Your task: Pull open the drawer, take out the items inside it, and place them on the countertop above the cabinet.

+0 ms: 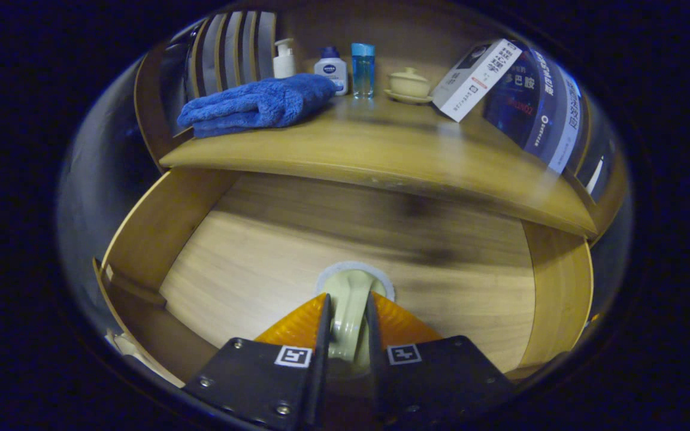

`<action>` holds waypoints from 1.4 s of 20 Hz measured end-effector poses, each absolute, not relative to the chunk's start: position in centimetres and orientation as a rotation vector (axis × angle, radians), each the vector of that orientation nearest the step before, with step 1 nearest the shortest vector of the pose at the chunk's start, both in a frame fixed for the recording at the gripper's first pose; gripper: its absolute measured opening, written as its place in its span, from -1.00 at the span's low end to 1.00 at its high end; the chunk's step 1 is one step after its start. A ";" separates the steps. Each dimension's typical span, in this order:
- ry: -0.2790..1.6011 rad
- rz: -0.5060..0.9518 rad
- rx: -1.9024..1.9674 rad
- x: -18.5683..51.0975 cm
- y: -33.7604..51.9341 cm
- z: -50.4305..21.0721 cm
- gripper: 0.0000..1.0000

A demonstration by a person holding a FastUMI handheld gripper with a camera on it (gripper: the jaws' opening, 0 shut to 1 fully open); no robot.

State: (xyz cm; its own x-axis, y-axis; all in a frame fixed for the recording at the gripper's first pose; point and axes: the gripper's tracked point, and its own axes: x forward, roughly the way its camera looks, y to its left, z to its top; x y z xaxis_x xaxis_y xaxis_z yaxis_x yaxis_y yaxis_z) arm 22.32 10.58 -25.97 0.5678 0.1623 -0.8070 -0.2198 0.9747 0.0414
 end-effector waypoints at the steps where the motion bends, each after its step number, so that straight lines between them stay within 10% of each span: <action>1: 0.928 0.226 -0.076 22.4 10.5 -25.8 -0.37; 3: 0.915 0.201 -0.063 22.5 10.5 -25.8 -0.65; 28: 0.560 0.195 0.050 24.1 9.6 -11.0 -0.66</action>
